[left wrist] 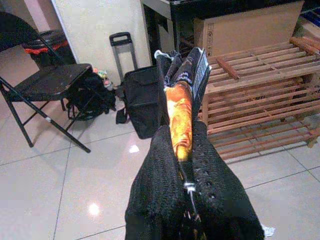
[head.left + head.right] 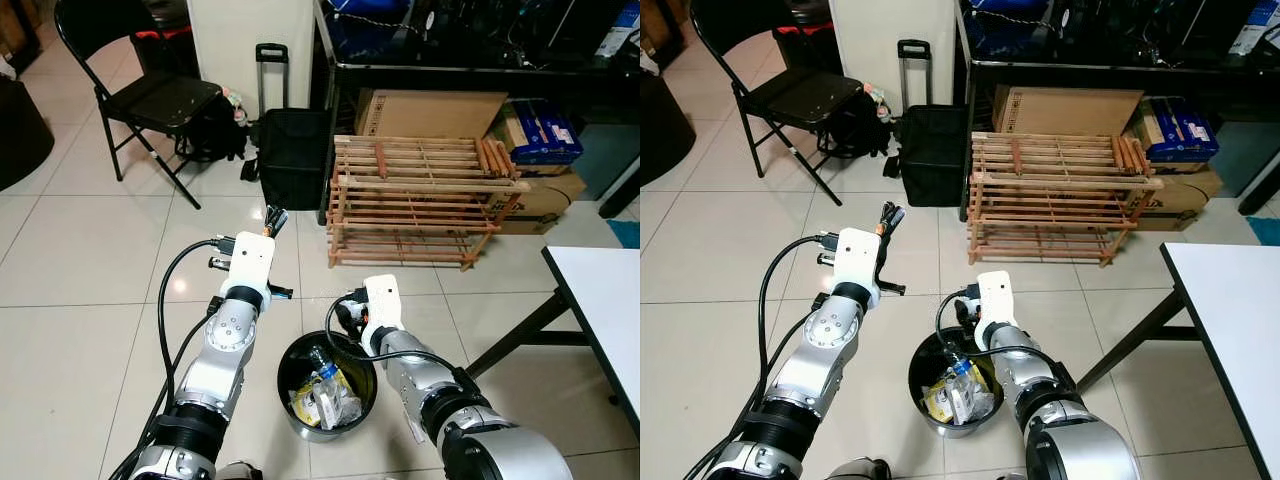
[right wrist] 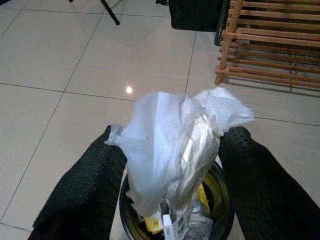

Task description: Picking trash to rubbish bin

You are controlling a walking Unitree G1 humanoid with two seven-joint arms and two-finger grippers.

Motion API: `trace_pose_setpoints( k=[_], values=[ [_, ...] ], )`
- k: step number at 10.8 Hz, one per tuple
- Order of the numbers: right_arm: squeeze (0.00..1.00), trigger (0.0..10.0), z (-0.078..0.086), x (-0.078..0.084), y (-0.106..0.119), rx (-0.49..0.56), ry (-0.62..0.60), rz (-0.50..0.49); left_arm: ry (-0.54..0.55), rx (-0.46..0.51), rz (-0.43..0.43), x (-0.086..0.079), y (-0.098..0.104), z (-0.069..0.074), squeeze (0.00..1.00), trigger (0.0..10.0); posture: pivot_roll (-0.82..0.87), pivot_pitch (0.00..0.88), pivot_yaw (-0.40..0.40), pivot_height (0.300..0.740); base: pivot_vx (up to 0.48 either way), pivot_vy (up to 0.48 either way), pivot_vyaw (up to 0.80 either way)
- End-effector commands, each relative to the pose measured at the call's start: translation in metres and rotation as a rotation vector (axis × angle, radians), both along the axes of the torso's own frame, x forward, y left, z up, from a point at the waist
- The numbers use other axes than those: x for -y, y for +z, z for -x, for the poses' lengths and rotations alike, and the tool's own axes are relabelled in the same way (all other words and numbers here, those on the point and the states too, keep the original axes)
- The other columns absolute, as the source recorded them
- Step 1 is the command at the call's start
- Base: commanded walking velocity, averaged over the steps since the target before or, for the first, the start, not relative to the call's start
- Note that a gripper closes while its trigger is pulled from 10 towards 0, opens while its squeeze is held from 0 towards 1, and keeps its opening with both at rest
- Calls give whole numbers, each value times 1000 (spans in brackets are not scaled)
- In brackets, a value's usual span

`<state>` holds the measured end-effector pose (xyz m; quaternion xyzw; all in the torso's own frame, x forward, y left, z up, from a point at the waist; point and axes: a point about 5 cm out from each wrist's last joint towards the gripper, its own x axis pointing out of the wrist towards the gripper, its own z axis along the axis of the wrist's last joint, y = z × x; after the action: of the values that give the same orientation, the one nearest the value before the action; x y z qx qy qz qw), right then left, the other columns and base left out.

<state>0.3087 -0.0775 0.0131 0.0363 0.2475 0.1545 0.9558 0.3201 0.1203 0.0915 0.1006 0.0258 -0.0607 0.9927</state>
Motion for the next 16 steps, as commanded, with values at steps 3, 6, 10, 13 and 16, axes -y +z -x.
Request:
trace_pose_setpoints(
  k=[3, 6, 10, 13, 16],
  values=[
    [1000, 10000, 0, 2, 0, 1, -7, -13, -4, 17, -2, 3, 5, -3, 0, 10000, 40, 93, -57, 740, 0, 0, 0],
    [1000, 10000, 0, 2, 0, 1, -5, -20, -3, 17, -1, 4, 5, -3, 0, 10000, 40, 93, -58, 740, 0, 0, 0],
    [0, 10000, 2, 4, -3, -4, -1, 17, -3, 15, 2, 4, 4, -3, 0, 10000, 40, 91, -57, 740, 0, 0, 0],
    [0, 10000, 13, 18, -16, -33, 9, 58, -14, -27, 4, 5, -6, -3, 0, 10000, 33, 95, -57, 740, 0, 0, 0],
    [0, 10000, 17, 57, -24, -63, -113, 134, -14, -37, 1, 3, -8, -4, 0, 10000, 27, 95, -56, 740, 0, 0, 0]
  ],
)
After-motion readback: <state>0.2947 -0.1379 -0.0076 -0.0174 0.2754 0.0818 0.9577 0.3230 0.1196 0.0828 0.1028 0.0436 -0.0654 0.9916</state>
